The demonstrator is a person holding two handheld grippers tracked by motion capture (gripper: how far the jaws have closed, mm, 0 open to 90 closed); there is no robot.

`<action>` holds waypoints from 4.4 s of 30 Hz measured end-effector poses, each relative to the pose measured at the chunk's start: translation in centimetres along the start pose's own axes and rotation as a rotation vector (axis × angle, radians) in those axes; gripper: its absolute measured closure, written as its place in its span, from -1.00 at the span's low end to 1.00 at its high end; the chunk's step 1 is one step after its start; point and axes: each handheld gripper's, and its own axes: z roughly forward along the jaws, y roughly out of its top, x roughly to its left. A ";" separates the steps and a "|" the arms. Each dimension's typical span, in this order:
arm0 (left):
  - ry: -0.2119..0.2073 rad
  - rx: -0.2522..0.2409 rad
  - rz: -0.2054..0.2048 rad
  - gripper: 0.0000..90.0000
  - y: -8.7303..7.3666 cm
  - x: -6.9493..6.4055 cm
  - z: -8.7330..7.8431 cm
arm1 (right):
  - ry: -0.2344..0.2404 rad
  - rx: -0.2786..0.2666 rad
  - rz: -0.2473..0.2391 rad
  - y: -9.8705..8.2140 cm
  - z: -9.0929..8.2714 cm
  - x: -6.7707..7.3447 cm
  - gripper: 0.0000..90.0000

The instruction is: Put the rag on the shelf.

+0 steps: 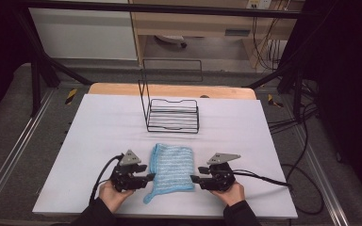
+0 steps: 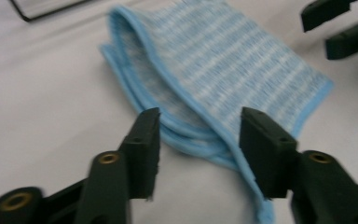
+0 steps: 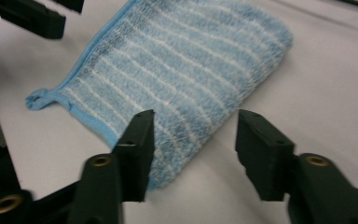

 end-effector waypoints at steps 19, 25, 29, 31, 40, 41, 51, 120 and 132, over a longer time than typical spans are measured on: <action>0.110 -0.014 -0.107 -0.60 5.1 5.0 4.3 | -0.038 -0.034 0.028 -0.3 0.3 -1.1 -0.85; 0.105 0.010 -0.140 -0.37 5.3 5.7 6.1 | -0.042 -0.039 0.027 -0.3 0.3 -1.1 -0.85; 0.116 0.064 -0.142 -0.13 5.0 6.0 6.7 | -0.044 -0.034 0.028 -0.3 0.3 -1.1 -0.85; 0.102 0.071 -0.152 -0.08 4.8 6.0 6.9 | -0.044 -0.033 0.027 -0.3 0.3 -1.1 -0.85; 0.072 0.083 -0.165 0.24 4.4 5.8 7.6 | -0.033 -0.033 0.025 -0.3 0.3 -1.1 -0.84; 0.068 0.084 -0.167 0.27 4.4 5.7 7.7 | -0.032 -0.036 0.020 -0.3 0.4 -1.1 -0.84; 0.030 0.078 -0.185 0.49 4.2 5.8 7.8 | -0.032 -0.046 0.018 -0.1 0.5 -1.3 -0.83; -0.036 0.019 -0.207 0.72 3.4 6.5 7.6 | 0.042 0.032 0.204 4.9 6.9 -6.2 0.80; -0.055 -0.065 -0.206 0.74 3.7 6.3 5.5 | 0.050 -0.053 0.181 5.4 5.5 -5.6 0.80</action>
